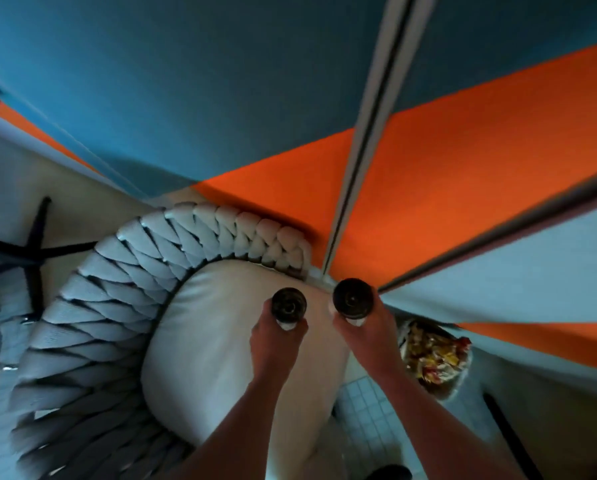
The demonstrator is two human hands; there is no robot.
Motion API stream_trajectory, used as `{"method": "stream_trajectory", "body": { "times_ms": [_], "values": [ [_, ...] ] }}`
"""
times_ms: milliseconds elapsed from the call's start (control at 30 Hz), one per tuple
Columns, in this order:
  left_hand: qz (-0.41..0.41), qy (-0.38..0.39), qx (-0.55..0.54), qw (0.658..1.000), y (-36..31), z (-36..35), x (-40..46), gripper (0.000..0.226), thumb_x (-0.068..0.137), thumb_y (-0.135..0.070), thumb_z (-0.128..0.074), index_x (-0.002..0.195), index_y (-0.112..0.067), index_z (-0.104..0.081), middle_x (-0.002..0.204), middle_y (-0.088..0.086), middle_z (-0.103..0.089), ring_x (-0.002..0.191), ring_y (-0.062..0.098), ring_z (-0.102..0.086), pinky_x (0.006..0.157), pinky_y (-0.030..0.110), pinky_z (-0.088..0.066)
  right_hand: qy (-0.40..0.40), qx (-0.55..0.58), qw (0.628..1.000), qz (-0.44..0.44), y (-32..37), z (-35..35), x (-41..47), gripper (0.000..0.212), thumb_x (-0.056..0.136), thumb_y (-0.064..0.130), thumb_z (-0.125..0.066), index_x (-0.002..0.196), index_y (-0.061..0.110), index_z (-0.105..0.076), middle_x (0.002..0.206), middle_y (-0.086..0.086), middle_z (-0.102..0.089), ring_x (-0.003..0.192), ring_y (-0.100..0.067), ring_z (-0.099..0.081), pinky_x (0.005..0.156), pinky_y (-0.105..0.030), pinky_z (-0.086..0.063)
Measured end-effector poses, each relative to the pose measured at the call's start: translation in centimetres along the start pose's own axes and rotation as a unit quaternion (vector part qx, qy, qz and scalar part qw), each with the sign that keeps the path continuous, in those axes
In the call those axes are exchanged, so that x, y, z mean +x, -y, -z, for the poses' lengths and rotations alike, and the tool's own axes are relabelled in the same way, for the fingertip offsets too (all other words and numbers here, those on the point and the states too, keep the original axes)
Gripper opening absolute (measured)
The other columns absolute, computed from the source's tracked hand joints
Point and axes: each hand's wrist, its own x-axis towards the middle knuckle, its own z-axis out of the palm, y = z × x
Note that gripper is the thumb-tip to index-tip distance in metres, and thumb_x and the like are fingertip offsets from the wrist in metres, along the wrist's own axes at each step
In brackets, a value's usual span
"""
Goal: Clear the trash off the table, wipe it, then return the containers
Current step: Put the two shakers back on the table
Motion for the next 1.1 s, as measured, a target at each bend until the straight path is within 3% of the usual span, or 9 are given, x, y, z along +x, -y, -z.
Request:
{"method": "stream_trajectory", "body": {
  "times_ms": [100,267,367,500,700,767,867,1100],
  "values": [
    [-0.056,0.051,0.023,0.997,-2.8,-2.0,-5.0,0.056,0.077,-0.032,-0.081,0.128,-0.028,-0.058,0.114,0.001,-0.073,0.108,0.026,-0.066,0.080,0.026,-0.044,-0.042,0.003,0.999,-0.012,-1.0,6.5,-3.6,0.054,0.071,0.019,-0.083,0.119,0.023,-0.059,0.099,0.008,-0.067,0.093,-0.011,-0.064,0.075,-0.019,-0.044],
    [-0.165,0.120,0.068,0.977,-7.0,-6.2,-13.2,0.049,0.075,-0.038,-0.078,0.119,-0.031,-0.058,0.106,-0.003,-0.074,0.101,0.024,-0.069,0.078,0.030,-0.051,-0.136,0.016,0.988,-0.076,-4.0,15.7,-10.3,0.055,0.072,0.032,-0.081,0.119,0.024,-0.054,0.093,0.012,-0.065,0.089,-0.018,-0.065,0.077,-0.033,-0.051],
    [-0.234,0.155,0.085,0.956,-8.9,-8.8,-17.4,0.054,0.074,-0.049,-0.075,0.122,-0.033,-0.056,0.108,-0.007,-0.074,0.102,0.019,-0.069,0.082,0.033,-0.054,-0.208,0.003,0.974,-0.086,-5.6,20.4,-14.5,0.055,0.071,0.031,-0.083,0.118,0.019,-0.057,0.099,-0.005,-0.071,0.089,-0.028,-0.068,0.075,-0.028,-0.047],
    [-0.319,0.199,0.105,0.921,-11.2,-12.2,-24.5,0.055,0.076,-0.052,-0.070,0.123,-0.034,-0.049,0.108,-0.010,-0.072,0.099,0.016,-0.069,0.079,0.036,-0.055,-0.254,0.035,0.961,-0.104,-8.2,26.9,-21.5,0.053,0.075,0.026,-0.083,0.119,0.019,-0.055,0.098,0.008,-0.067,0.090,-0.014,-0.065,0.077,-0.025,-0.046],
    [-0.446,0.250,0.150,0.846,-14.7,-18.0,-35.8,0.050,0.080,-0.044,-0.073,0.121,-0.032,-0.048,0.104,-0.008,-0.072,0.096,0.019,-0.068,0.074,0.033,-0.052,-0.374,0.087,0.915,-0.121,-12.3,35.2,-31.3,0.051,0.076,0.028,-0.079,0.120,0.024,-0.053,0.105,0.008,-0.064,0.093,-0.016,-0.064,0.078,-0.033,-0.055],
    [-0.481,0.275,0.157,0.818,-15.8,-20.0,-39.7,0.054,0.077,-0.047,-0.073,0.123,-0.031,-0.048,0.106,-0.008,-0.071,0.098,0.019,-0.067,0.076,0.033,-0.053,-0.416,0.111,0.892,-0.139,-14.0,37.5,-34.0,0.052,0.073,0.037,-0.074,0.118,0.027,-0.052,0.107,0.004,-0.064,0.094,-0.018,-0.064,0.081,-0.043,-0.057],
    [-0.533,0.300,0.167,0.773,-17.0,-23.1,-44.6,0.064,0.073,-0.057,-0.069,0.127,-0.029,-0.047,0.109,-0.006,-0.069,0.098,0.019,-0.065,0.080,0.039,-0.056,-0.456,0.128,0.865,-0.163,-16.1,40.6,-37.5,0.055,0.069,0.046,-0.065,0.119,0.030,-0.049,0.110,0.002,-0.061,0.096,-0.018,-0.062,0.082,-0.048,-0.057],
    [-0.611,0.335,0.182,0.694,-20.6,-29.7,-55.3,0.065,0.075,-0.065,-0.066,0.125,-0.029,-0.043,0.106,-0.005,-0.065,0.097,0.019,-0.062,0.078,0.039,-0.055,-0.538,0.146,0.803,-0.209,-20.2,47.6,-43.3,0.045,0.072,0.036,-0.071,0.108,0.035,-0.044,0.102,0.001,-0.063,0.092,-0.023,-0.062,0.074,-0.040,-0.053]
  ]
}}
